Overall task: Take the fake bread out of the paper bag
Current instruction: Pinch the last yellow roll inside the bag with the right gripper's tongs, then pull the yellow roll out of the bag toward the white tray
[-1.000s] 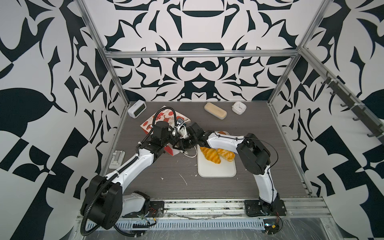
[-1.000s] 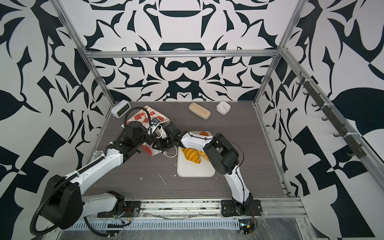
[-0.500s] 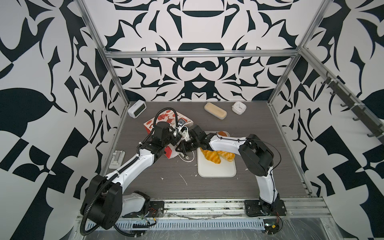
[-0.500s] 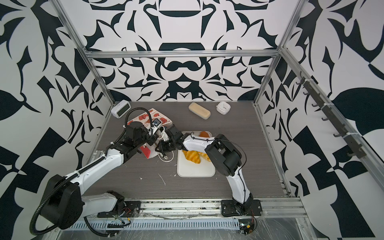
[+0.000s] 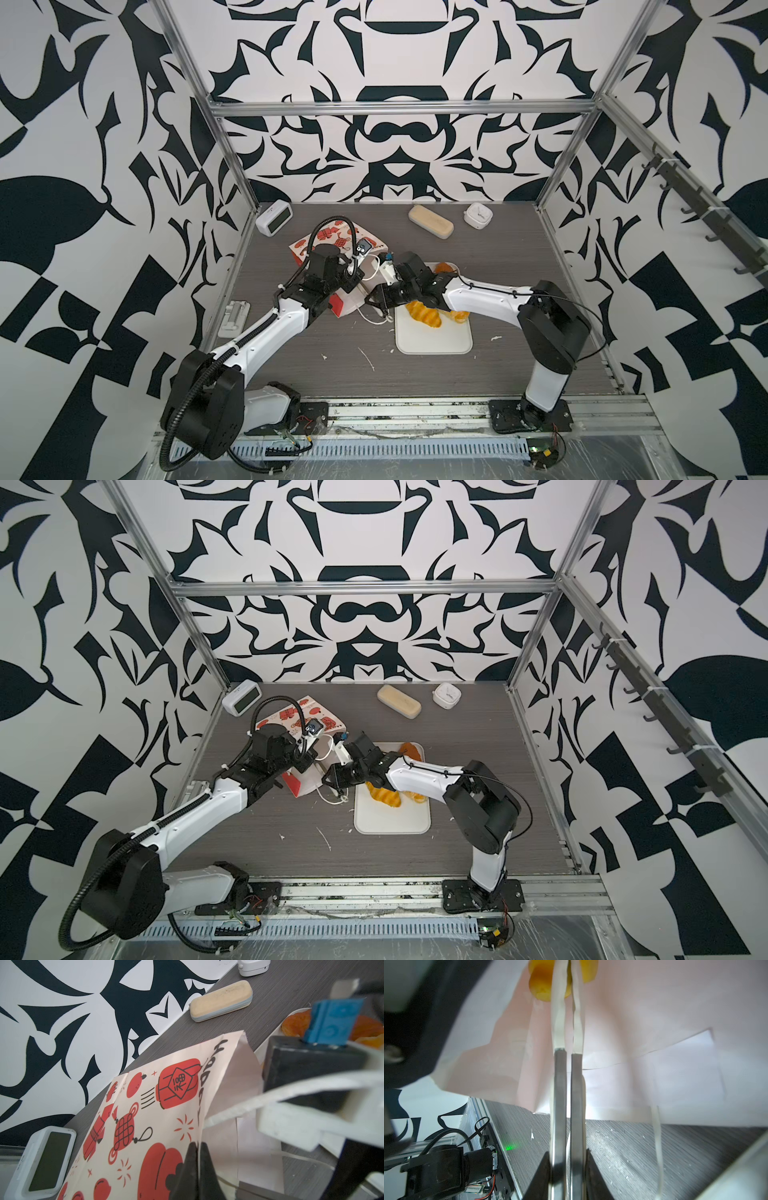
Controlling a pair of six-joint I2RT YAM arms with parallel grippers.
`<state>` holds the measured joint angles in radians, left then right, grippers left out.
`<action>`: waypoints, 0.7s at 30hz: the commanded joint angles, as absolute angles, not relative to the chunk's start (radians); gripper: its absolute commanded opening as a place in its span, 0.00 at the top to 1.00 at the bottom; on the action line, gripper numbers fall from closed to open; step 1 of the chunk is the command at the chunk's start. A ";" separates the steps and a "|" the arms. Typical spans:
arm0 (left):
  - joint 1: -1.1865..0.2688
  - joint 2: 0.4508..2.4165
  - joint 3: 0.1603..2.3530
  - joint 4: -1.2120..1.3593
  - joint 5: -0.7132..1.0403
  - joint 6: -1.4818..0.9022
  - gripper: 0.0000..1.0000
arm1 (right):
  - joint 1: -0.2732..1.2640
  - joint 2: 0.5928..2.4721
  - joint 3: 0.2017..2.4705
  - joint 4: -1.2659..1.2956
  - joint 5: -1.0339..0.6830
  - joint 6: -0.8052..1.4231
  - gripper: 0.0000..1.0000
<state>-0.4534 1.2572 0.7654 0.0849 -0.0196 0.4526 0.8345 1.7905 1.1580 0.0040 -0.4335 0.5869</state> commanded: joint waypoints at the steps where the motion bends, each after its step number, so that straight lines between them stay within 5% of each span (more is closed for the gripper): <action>1: -0.449 1.238 0.773 0.083 -0.021 0.465 1.00 | 0.831 1.726 1.134 0.015 -0.410 0.553 0.92; 21: -0.444 1.267 0.763 0.177 -0.040 0.448 1.00 | 0.830 1.438 0.914 -0.134 -0.349 0.466 0.93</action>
<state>-0.4488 1.2606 0.7654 0.1261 -0.0349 0.4522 0.8326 1.4982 0.9249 -0.1585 -0.3534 0.4965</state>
